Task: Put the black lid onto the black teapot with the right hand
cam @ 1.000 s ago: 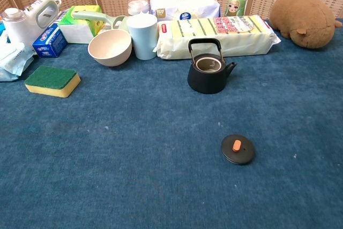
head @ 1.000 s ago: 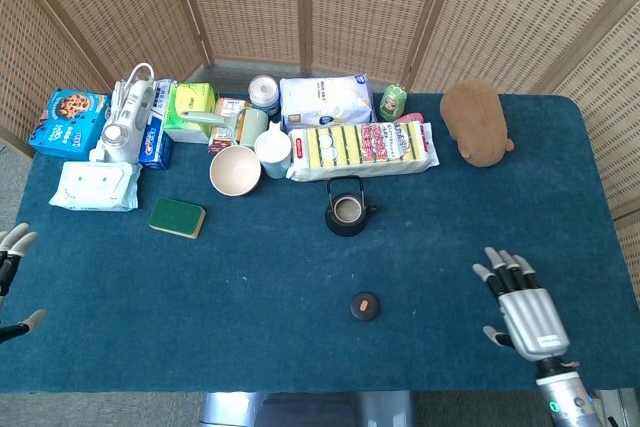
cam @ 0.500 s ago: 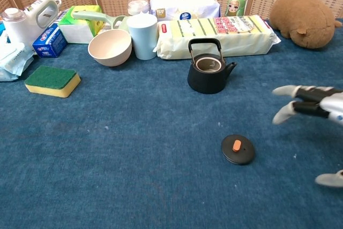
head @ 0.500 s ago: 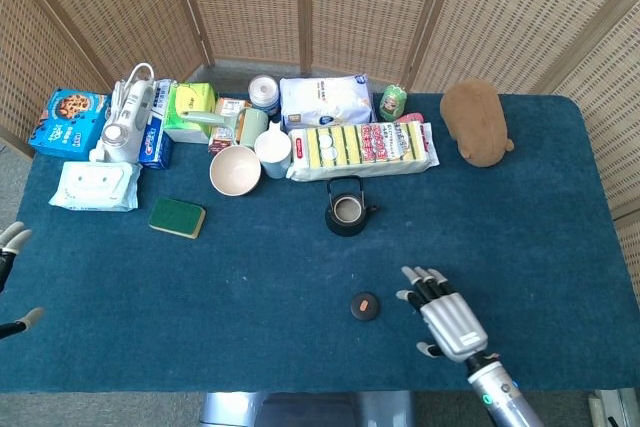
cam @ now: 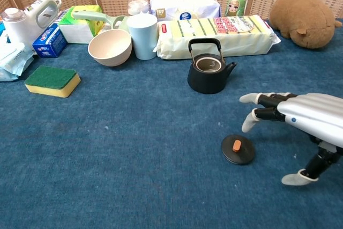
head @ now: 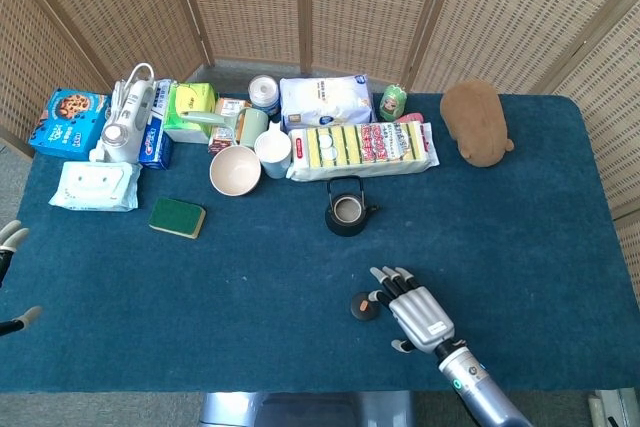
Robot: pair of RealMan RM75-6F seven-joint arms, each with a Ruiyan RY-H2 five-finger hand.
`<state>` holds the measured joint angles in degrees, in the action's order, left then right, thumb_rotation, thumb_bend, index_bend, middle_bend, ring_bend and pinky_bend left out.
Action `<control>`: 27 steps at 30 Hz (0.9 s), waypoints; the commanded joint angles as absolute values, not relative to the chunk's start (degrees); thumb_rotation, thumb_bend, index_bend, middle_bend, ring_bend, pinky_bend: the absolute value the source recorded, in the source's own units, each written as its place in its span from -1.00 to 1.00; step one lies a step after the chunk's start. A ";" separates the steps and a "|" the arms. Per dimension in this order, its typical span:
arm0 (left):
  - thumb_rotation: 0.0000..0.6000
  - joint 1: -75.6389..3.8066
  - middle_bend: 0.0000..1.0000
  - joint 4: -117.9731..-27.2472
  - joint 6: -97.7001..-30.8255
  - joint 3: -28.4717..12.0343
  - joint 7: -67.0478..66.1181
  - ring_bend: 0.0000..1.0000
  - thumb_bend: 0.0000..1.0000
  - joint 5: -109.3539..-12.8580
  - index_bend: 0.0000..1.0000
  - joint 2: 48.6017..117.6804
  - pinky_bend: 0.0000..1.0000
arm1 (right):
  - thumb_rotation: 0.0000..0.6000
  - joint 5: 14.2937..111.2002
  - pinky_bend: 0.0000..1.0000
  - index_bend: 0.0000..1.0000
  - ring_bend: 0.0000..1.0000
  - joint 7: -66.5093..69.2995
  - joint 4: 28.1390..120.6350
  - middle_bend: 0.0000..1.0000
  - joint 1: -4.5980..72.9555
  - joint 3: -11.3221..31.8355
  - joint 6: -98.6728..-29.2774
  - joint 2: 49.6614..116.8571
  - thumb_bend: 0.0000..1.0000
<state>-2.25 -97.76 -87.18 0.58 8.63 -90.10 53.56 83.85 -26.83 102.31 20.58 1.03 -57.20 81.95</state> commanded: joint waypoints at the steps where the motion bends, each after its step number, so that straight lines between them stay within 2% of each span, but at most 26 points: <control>1: 1.00 -2.21 -1.00 -97.80 -87.23 0.57 8.51 -1.00 -0.72 -90.07 -1.00 53.57 -0.90 | 1.00 83.12 -1.00 -0.47 -0.98 -26.89 102.76 -0.96 21.40 1.19 -56.46 81.90 -0.76; 11: 1.00 -2.40 -1.00 -97.85 -86.79 0.44 8.25 -1.00 -0.72 -89.68 -1.00 53.67 -0.90 | 1.00 78.61 -1.00 -0.46 -0.97 -27.96 102.83 -0.96 26.07 2.90 -51.47 83.44 -0.76; 27: 1.00 -2.35 -1.00 -97.75 -86.80 0.38 9.09 -1.00 -0.72 -89.52 -1.00 53.37 -0.90 | 1.00 68.28 -0.99 -0.45 -0.96 -34.33 102.97 -0.96 31.88 4.11 -49.10 85.26 -0.66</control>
